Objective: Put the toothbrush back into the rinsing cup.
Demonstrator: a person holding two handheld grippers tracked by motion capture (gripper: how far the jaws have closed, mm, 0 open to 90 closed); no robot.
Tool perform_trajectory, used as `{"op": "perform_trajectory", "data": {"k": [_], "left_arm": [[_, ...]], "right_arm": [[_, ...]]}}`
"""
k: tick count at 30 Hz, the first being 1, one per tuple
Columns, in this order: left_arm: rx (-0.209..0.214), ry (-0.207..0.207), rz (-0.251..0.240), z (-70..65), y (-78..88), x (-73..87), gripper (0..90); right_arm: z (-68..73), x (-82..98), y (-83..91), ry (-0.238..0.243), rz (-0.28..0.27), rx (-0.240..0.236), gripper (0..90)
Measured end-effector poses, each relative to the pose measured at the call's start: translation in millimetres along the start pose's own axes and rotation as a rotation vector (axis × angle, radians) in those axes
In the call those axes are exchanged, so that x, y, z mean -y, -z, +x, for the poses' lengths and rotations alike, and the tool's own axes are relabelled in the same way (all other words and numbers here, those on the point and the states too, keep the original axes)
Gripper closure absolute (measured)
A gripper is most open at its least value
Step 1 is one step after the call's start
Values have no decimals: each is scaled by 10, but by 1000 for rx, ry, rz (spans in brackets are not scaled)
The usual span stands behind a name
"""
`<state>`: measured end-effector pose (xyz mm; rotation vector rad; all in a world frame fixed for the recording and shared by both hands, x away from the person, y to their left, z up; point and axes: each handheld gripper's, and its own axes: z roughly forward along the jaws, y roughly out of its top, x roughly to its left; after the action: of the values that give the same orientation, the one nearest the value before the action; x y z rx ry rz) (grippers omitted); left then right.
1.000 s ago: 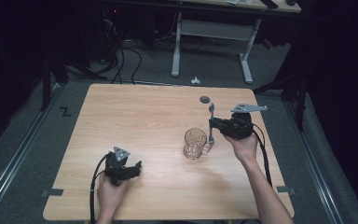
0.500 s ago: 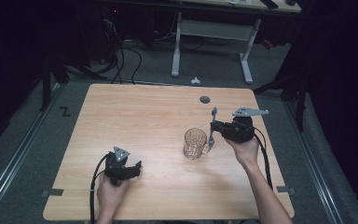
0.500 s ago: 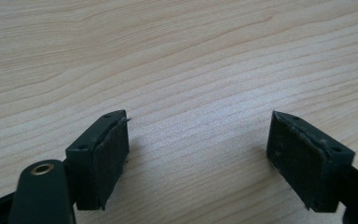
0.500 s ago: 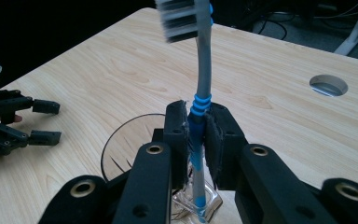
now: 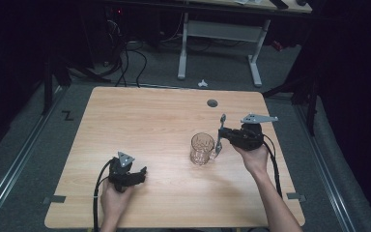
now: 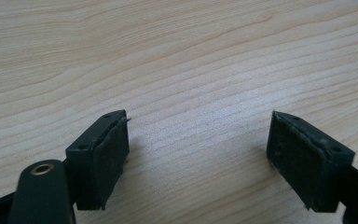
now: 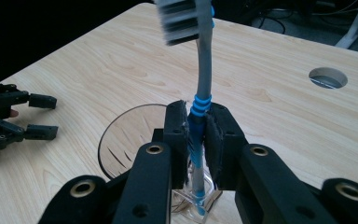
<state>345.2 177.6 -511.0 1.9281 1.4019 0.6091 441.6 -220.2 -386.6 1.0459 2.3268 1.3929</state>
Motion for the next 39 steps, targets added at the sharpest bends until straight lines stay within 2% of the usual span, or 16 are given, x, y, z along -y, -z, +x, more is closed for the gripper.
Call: {"op": "perform_trajectory", "data": {"k": [4, 16, 31, 39], "left_arm": [[0, 0, 0, 0, 0, 0, 215], [0, 0, 0, 0, 0, 0, 215], [0, 0, 0, 0, 0, 0, 215], [0, 0, 0, 0, 0, 0, 215]], "right_arm": [[-2, 35, -12, -5, 11, 2, 794], [55, 50, -80, 31, 34, 26, 794], [16, 157, -147, 7, 70, 26, 792], [21, 175, -183, 10, 83, 22, 791]]}}
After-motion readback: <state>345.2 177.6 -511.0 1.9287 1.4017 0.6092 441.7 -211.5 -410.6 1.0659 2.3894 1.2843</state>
